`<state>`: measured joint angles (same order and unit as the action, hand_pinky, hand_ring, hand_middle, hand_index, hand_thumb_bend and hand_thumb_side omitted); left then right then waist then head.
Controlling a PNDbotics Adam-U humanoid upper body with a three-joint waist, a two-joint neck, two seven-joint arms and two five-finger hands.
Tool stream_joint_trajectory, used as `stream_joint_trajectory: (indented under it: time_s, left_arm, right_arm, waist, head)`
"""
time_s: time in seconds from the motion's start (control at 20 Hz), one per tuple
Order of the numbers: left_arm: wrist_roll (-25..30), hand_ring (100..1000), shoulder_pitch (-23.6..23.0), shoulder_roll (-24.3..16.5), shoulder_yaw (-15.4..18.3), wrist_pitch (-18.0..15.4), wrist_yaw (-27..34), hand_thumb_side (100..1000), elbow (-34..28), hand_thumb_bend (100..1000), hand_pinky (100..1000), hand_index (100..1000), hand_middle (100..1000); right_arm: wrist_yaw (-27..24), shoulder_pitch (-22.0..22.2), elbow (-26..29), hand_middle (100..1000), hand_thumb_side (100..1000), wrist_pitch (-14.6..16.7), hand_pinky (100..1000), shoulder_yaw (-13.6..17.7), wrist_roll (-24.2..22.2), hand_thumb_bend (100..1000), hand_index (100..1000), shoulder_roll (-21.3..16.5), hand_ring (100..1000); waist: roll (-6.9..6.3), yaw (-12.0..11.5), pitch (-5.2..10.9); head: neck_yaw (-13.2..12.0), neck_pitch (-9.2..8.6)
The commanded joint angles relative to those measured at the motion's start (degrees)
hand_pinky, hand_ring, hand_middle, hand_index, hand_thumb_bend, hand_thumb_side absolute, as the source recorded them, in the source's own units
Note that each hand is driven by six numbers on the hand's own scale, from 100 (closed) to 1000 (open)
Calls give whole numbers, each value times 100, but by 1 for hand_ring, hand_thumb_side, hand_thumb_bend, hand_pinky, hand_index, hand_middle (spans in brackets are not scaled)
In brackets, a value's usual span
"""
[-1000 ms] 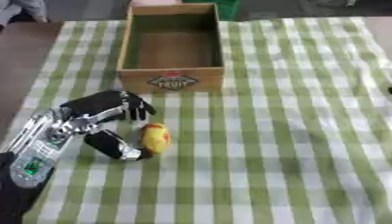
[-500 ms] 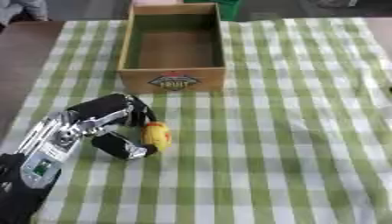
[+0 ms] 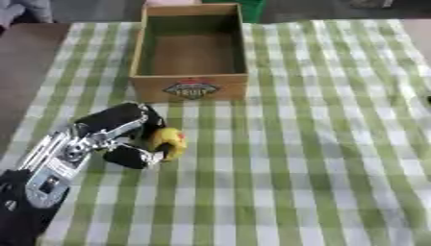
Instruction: Pick up objects on the table and place them in the box.
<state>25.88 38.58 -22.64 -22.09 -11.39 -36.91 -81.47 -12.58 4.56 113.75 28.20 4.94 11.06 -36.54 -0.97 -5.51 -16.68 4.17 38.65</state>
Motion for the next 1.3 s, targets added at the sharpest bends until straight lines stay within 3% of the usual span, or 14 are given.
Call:
stream_joint_trajectory:
  time_s: [0.05, 0.35, 0.7, 0.75, 0.8, 1.1, 1.3]
  left_arm:
    - [-217, 444, 81, -72, 79, 27, 102, 465, -101, 100, 351, 623, 388]
    - [-519, 456, 113, -321, 186, 10, -90, 531, -440, 100, 355, 623, 400]
    - [-1020, 430, 150, -611, 384, 73, -222, 505, -685, 100, 344, 611, 390]
    - [-1098, 430, 158, -655, 426, 109, -199, 586, -727, 100, 344, 611, 392]
    - [-1184, 429, 179, -707, 482, 146, -179, 497, -782, 100, 343, 611, 391]
    - [-1693, 432, 419, -1152, 787, 272, -239, 485, -1022, 100, 334, 598, 406]
    - [-2123, 439, 634, -1417, 930, 265, -332, 487, -837, 100, 348, 591, 406]
  right_arm:
    - [-23, -15, 84, 564, 478, -4, 656, 49, -13, 100, 776, -78, 587]
    - [-29, 6, 84, 563, 482, -18, 656, 55, -14, 100, 777, -71, 587]
    - [-46, 13, 84, 564, 489, -12, 657, 72, -4, 100, 777, -85, 588]
    - [-48, 14, 84, 564, 491, -2, 657, 77, -2, 100, 777, -93, 589]
    - [-49, 16, 84, 564, 489, 8, 657, 81, 0, 100, 777, -101, 589]
    - [-45, -13, 84, 564, 489, 37, 659, 71, -10, 100, 777, -136, 589]
    - [-105, -98, 84, 564, 489, 66, 659, 55, -55, 100, 776, -211, 590]
  waist:
    - [14, -9, 93]
    - [0, -56, 112]
    - [-20, -73, 119]
    - [-22, -71, 118]
    - [-24, -68, 117]
    - [-67, 29, 89]
    - [-119, 182, 61]
  head:
    - [-11, -67]
    - [18, -89]
    - [52, -113]
    - [57, -110]
    - [62, -104]
    - [15, -144]
    - [-112, -258]
